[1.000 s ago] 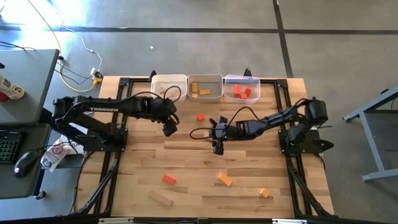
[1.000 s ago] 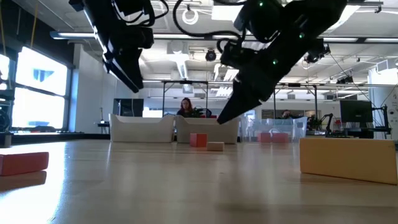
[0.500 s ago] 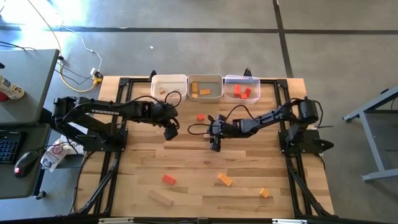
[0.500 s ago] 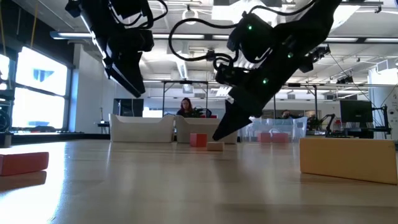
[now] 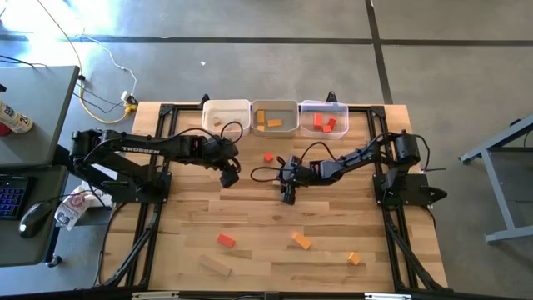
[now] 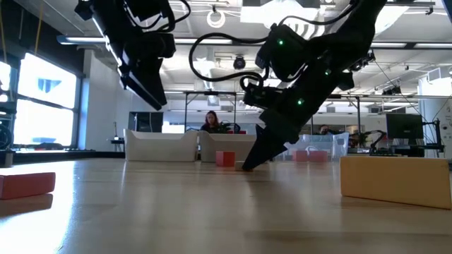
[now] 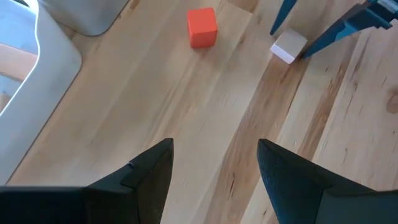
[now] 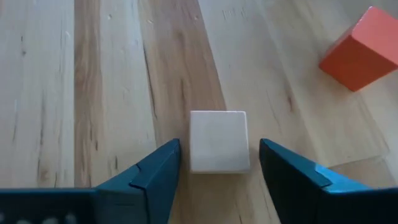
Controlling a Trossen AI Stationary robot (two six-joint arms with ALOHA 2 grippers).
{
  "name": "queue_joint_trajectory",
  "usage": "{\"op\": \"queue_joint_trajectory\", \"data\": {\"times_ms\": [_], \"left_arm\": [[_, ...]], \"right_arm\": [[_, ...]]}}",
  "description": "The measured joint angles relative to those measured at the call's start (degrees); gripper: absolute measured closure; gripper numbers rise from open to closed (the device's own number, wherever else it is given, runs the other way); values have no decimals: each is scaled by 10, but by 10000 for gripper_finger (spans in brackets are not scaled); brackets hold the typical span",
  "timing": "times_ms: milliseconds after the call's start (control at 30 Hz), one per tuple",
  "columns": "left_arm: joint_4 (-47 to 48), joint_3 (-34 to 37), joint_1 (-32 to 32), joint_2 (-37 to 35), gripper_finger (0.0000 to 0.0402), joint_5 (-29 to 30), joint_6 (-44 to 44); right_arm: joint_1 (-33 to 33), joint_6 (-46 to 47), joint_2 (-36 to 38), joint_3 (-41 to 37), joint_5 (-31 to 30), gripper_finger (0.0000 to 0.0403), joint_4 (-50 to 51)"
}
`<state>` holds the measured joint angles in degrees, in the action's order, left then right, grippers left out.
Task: Sort & place blocks by color
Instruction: Put the brown block into the white bin
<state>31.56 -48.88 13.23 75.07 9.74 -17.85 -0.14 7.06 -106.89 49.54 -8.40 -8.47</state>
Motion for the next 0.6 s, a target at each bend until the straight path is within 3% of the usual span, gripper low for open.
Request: {"op": "queue_joint_trajectory", "data": {"times_ms": [233, 600], "left_arm": [[-26, 0, 0, 0, 184, 0, -4], [-36, 0, 45, 0, 184, -56, -76]], "right_arm": [[0, -1, 0, 1, 15, 304, -2], [11, -20, 28, -1, 3, 305, 8]]}}
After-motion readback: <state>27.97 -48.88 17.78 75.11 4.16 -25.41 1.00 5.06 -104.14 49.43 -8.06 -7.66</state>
